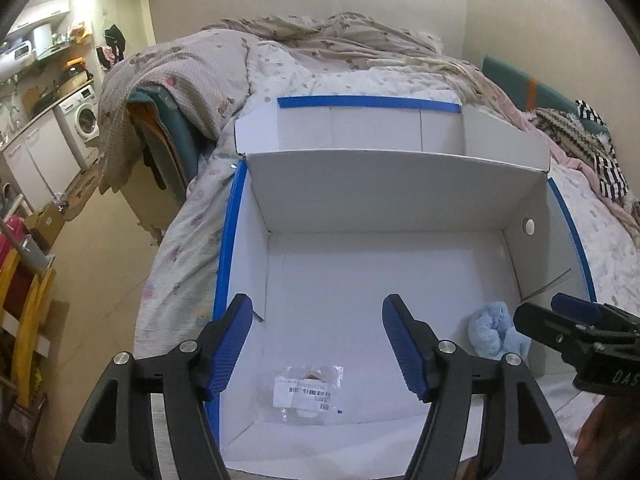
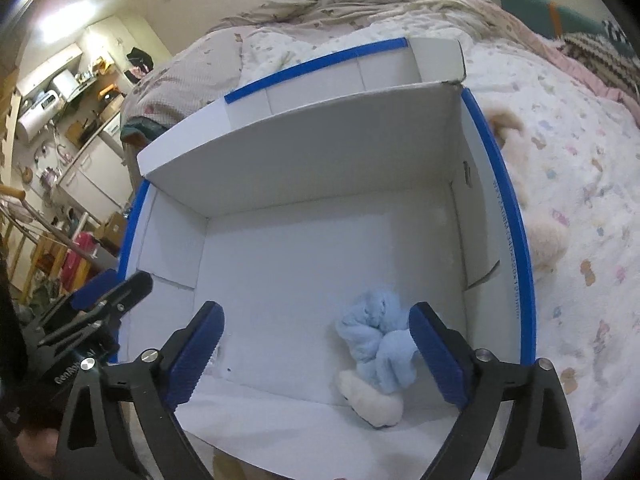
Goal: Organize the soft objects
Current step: 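Open left gripper to drop the clear plastic bag into the box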
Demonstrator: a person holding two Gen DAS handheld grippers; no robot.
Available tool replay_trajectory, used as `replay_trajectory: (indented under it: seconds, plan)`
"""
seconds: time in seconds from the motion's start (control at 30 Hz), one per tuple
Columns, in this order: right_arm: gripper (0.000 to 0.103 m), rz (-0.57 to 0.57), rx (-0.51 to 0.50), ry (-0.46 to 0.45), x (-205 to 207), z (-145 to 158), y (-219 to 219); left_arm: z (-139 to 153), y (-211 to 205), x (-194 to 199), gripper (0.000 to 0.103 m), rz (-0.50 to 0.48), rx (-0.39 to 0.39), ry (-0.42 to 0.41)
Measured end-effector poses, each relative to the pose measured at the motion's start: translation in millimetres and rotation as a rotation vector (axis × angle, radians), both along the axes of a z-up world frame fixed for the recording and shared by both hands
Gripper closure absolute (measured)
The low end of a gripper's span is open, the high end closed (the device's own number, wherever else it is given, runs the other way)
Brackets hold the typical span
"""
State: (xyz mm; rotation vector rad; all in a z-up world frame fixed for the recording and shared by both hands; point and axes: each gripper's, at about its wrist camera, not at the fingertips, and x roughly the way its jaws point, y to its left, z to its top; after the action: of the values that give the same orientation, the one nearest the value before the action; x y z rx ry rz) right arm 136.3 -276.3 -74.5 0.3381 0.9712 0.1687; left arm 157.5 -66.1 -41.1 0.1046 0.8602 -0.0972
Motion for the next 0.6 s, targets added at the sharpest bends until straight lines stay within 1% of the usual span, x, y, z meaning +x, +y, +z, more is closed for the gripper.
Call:
replay_trajectory:
  seconds: [0.1, 0.27, 0.33, 0.4, 0.5, 0.6]
  plan:
    - [0.002, -0.003, -0.017, 0.001, -1.1, 0.1, 1.4, 1.8, 0.8, -3.8, 0.038, 0.008, 0.006, 0.000]
    - [0.002, -0.022, -0.007, -0.008, -5.1, 2.8, -3.4, 9.5, 4.9, -10.5, 0.037, 0.023, -0.005, -0.008]
    - [0.002, -0.031, 0.005, -0.015, -8.0, 4.6, -6.1, 12.7, 8.3, -14.2, 0.033, 0.030, -0.015, -0.019]
    - [0.002, -0.040, 0.006, -0.023, -10.7, 6.4, -8.2, 16.2, 10.3, -18.6, 0.031, 0.034, -0.020, -0.031]
    - [0.002, -0.047, 0.006, -0.029, -17.0, 8.9, -10.6, 21.0, 13.6, -25.6, 0.031, 0.037, -0.009, -0.047]
    - [0.002, -0.065, 0.020, -0.026, -24.6, 10.9, -16.1, 24.9, 18.7, -33.9, 0.031, 0.027, -0.015, -0.047]
